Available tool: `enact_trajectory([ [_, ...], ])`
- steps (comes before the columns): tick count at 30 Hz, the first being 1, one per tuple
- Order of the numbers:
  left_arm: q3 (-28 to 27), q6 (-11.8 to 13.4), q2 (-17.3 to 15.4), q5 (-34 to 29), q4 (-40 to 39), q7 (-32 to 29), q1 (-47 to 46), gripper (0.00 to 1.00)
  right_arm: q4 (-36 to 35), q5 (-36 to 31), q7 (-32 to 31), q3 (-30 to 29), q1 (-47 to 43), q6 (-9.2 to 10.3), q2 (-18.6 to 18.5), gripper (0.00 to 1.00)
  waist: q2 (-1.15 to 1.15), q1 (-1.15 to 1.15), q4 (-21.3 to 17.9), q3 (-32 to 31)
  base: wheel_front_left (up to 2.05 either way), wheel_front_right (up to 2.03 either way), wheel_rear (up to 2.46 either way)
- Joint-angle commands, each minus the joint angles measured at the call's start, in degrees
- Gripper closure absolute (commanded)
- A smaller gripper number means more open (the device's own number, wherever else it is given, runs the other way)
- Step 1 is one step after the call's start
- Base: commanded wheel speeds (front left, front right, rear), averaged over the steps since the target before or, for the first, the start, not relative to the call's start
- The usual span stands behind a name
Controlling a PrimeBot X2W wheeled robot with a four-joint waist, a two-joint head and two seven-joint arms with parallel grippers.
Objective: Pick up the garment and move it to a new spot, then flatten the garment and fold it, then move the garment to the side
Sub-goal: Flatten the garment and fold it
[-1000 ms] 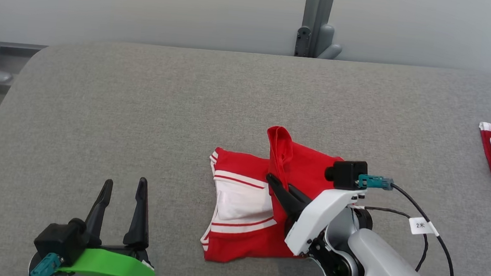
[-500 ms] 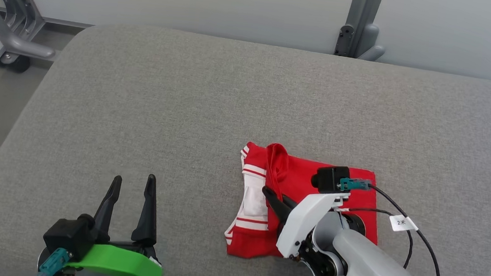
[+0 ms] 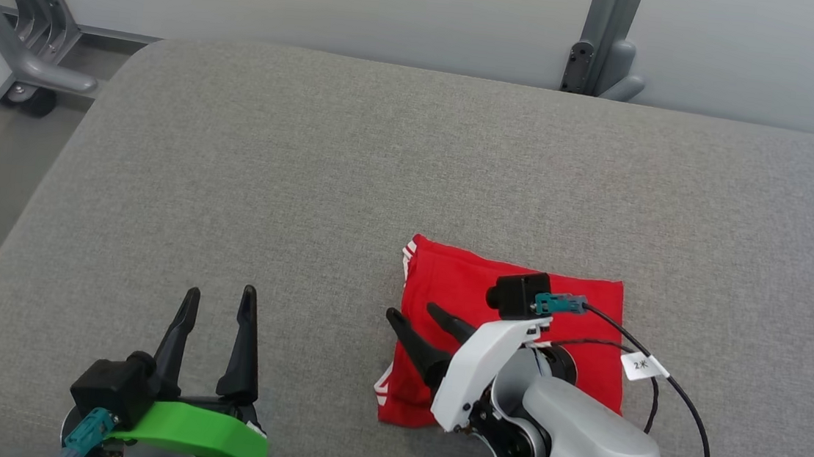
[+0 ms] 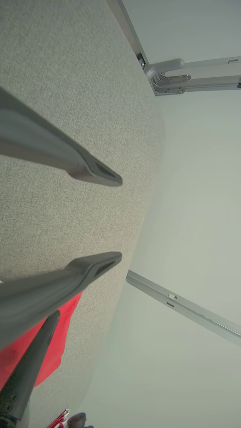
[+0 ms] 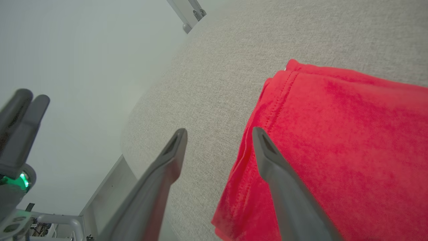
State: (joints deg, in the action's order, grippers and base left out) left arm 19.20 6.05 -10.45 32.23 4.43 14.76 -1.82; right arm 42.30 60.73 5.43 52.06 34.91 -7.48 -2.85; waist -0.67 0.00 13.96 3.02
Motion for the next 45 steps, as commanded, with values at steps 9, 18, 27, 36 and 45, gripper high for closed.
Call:
enact_trajectory([
  [9,-0.33,0.21,-0.14,-0.12,-0.17,0.35,-0.06,0.0,-1.2,0.87,6.38,3.35,3.29,0.0,-0.16,0.0,0.67,0.0,-2.49,-0.3,0.0,0.0,0.0],
  [18,-0.01,0.45,-0.29,-0.42,-0.7,0.34,0.93,0.0,0.79,-4.93,9.64,-1.21,3.82,0.0,-3.27,0.0,0.67,0.0,-6.71,-1.03,0.0,0.0,0.0],
  [27,0.18,1.03,-0.64,-0.67,-1.07,0.11,1.91,0.0,-3.61,-14.56,9.74,-14.0,-1.87,0.0,-6.23,0.0,0.67,0.0,-12.97,-2.37,0.0,0.0,0.0],
  [36,-0.44,2.11,-1.58,-1.38,-1.18,0.18,2.77,0.0,-14.32,-31.22,9.75,-31.26,-13.23,0.0,-6.65,0.0,0.67,0.0,-17.16,-3.45,0.0,0.0,0.0],
  [45,-1.95,2.97,-2.09,-2.38,-0.56,0.42,3.87,0.0,-29.38,-47.04,9.75,-44.69,-26.65,0.0,-2.32,0.0,0.67,0.0,-17.78,-4.04,0.0,0.0,0.0],
])
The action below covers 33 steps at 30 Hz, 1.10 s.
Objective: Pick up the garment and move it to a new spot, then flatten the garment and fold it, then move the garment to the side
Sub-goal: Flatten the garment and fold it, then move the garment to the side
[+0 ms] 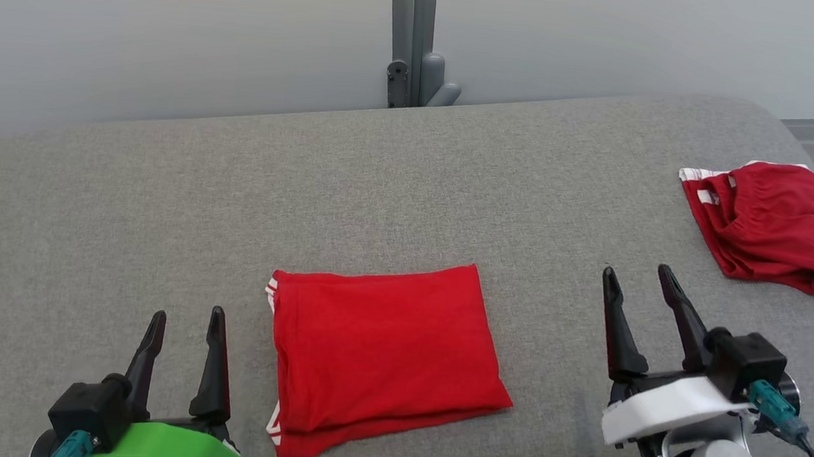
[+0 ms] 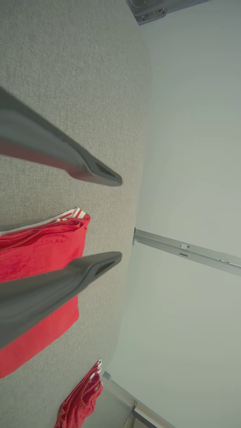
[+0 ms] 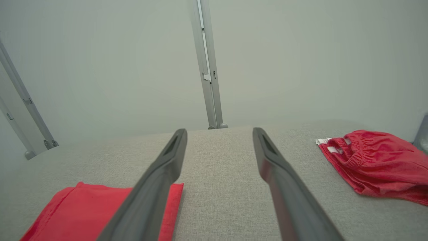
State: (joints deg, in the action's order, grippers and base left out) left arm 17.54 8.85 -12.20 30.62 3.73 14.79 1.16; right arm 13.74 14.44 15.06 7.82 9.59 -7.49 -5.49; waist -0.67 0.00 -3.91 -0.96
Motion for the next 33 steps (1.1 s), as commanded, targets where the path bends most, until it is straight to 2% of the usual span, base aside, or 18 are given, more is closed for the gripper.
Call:
enact_trajectory([
  [1,-0.44,0.14,-0.29,-0.82,0.25,0.4,0.99,0.0,-2.05,-1.62,0.11,-0.99,-2.55,0.01,0.77,0.0,0.67,0.0,0.19,-0.11,0.0,0.0,0.0],
  [8,-0.97,-0.08,-0.22,-1.48,0.86,0.39,1.81,0.0,-7.58,-3.41,-2.13,-2.44,-6.95,0.01,2.2,0.0,0.67,0.0,0.82,-0.23,0.0,0.0,0.0],
  [17,-1.36,-0.51,0.27,-1.84,1.34,0.41,1.91,0.0,-9.31,-3.52,-3.5,-3.05,-7.72,0.01,2.49,0.0,0.67,0.0,1.81,-0.35,0.0,0.0,0.0],
  [27,-1.74,-0.75,0.58,-2.49,1.26,0.39,1.81,0.0,-8.62,-3.36,-5.21,-3.62,-6.76,0.01,2.56,0.0,0.67,0.0,3.43,-0.05,0.0,0.0,0.0],
  [33,-1.6,-0.89,0.75,-3.01,1.51,0.39,1.0,0.0,-3.7,-1.22,-11.53,-0.93,-3.48,0.01,0.57,0.0,0.67,0.0,5.25,0.56,0.0,0.0,0.0],
])
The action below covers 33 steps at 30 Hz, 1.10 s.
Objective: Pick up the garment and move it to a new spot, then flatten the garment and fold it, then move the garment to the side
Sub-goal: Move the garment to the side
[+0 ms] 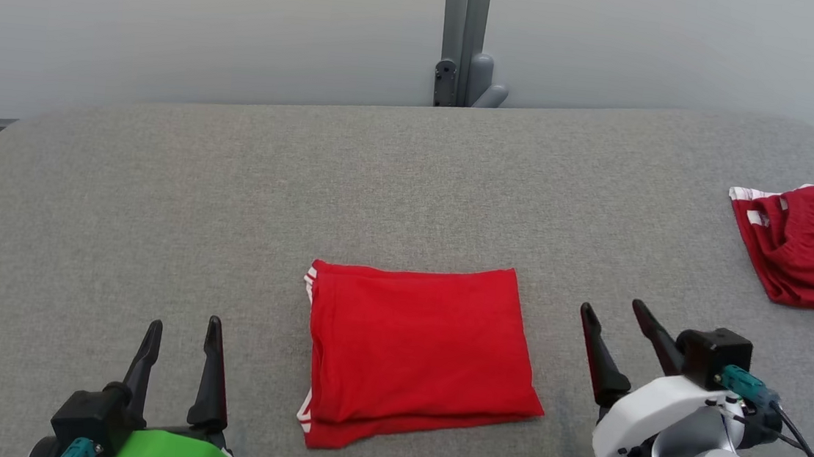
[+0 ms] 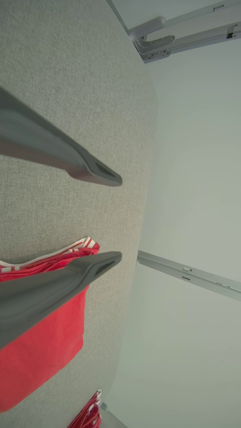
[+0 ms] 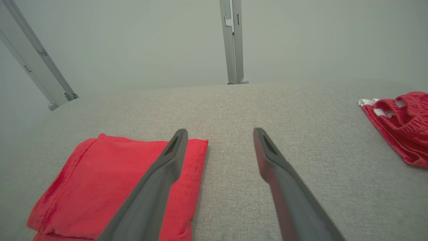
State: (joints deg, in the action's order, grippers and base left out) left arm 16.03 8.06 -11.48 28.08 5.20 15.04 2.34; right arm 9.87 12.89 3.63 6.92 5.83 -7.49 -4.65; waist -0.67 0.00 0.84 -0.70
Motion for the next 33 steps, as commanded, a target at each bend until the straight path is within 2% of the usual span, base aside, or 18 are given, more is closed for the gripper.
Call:
enact_trajectory([
  [1,-0.14,-0.17,0.02,-0.46,0.06,0.15,-0.3,0.0,1.77,1.64,-1.71,0.94,0.92,0.01,-0.71,0.0,0.67,0.0,0.81,0.45,0.0,0.0,0.0],
  [8,-0.2,-0.87,0.66,-0.7,0.5,0.15,-1.73,0.0,12.38,9.61,-7.8,6.57,8.16,0.01,-5.52,0.0,0.67,0.0,3.75,2.62,0.0,0.0,0.0],
  [15,-0.7,-1.72,1.57,-1.52,1.12,0.15,-3.27,0.0,20.98,21.29,-14.47,11.17,15.19,0.01,-8.72,0.0,0.67,0.0,6.99,5.06,0.0,0.0,0.0],
  [20,-0.97,-2.23,2.2,-2.0,1.52,0.15,-3.95,0.0,23.83,28.58,-18.72,14.31,18.21,0.01,-10.34,0.0,0.67,0.0,8.6,6.47,0.0,0.0,0.0],
  [30,-1.67,-3.19,3.05,-2.75,2.1,0.16,-4.82,0.0,26.85,38.29,-22.79,20.21,21.47,0.01,-12.68,0.0,0.67,0.0,10.64,7.88,0.0,0.0,0.0],
  [31,-1.76,-3.3,3.15,-2.89,2.12,0.16,-4.85,0.0,26.92,39.02,-22.87,20.98,21.67,0.01,-12.9,0.05,0.67,0.0,10.77,7.94,0.0,0.0,0.0],
  [32,-1.82,-3.37,3.25,-3.02,2.13,0.16,-4.88,0.0,26.99,39.67,-22.63,21.58,21.93,0.01,-13.1,0.45,0.67,0.0,10.86,8.0,0.0,0.0,0.0],
  [33,-1.9,-3.47,3.3,-3.09,2.15,0.16,-4.92,0.0,26.87,40.31,-22.26,22.22,22.24,0.01,-13.3,0.61,0.67,0.0,10.92,8.07,0.0,0.0,0.0],
])
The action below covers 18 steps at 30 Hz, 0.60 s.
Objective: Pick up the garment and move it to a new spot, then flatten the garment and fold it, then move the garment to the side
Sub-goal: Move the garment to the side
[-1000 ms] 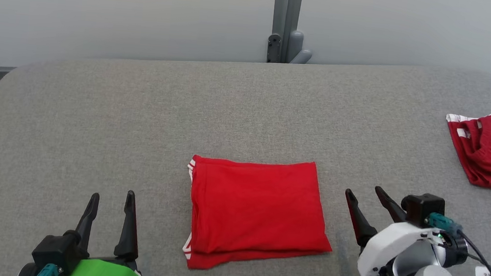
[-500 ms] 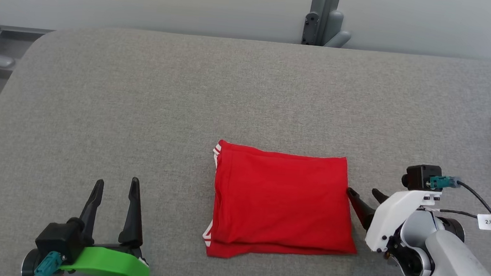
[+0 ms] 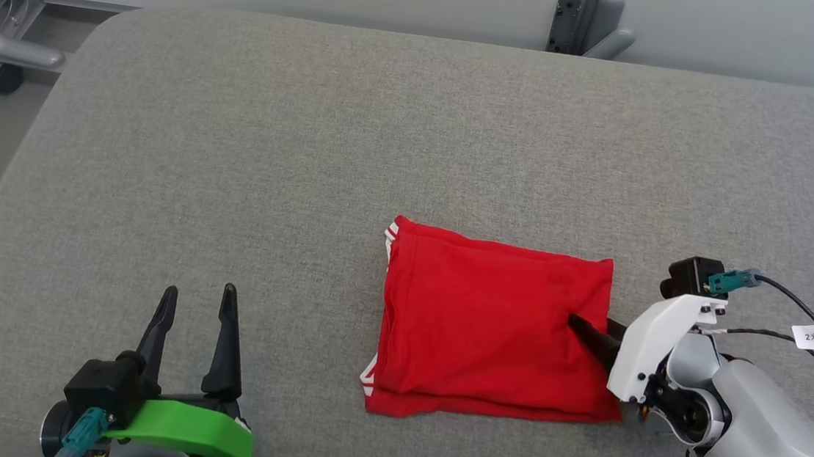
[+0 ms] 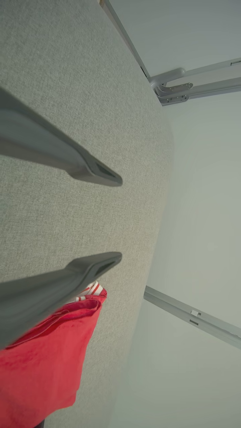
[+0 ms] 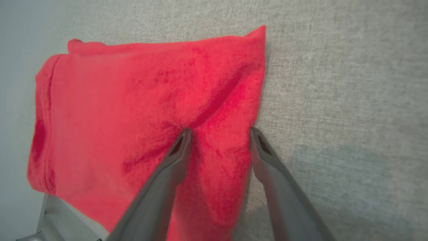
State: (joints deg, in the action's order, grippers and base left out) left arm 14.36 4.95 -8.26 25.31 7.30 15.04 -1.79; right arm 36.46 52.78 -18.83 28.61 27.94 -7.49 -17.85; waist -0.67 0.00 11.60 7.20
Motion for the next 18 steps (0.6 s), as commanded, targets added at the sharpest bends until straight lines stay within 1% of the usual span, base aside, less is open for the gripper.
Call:
enact_trajectory([
  [1,-0.34,-0.33,0.15,-0.43,0.07,0.16,-0.81,0.0,0.21,0.97,0.54,1.17,0.42,0.01,-0.37,0.82,0.67,0.0,0.19,0.24,0.0,0.0,0.0],
  [2,-0.46,-0.39,0.21,-0.45,0.07,0.16,-0.81,0.0,0.21,1.51,0.83,1.8,0.66,0.01,-0.62,1.0,0.67,0.0,0.17,0.28,0.0,0.0,0.0],
  [10,-0.88,-0.68,0.83,-1.2,-0.03,0.16,-0.79,0.0,1.36,3.85,5.14,4.78,3.64,0.05,-3.34,1.0,0.67,0.0,-1.75,0.52,0.0,0.0,0.0],
  [14,-0.95,-1.08,0.98,-1.56,-0.1,0.16,-1.08,0.0,2.43,4.32,6.5,5.52,5.43,0.05,-4.96,1.0,0.67,0.0,-3.96,0.63,0.0,0.0,0.0],
  [18,-0.6,-1.42,1.31,-2.26,-0.18,0.16,-1.51,0.0,3.35,4.39,7.17,5.97,7.33,0.05,-6.92,1.0,0.67,0.0,-7.11,0.79,0.0,0.0,0.0],
])
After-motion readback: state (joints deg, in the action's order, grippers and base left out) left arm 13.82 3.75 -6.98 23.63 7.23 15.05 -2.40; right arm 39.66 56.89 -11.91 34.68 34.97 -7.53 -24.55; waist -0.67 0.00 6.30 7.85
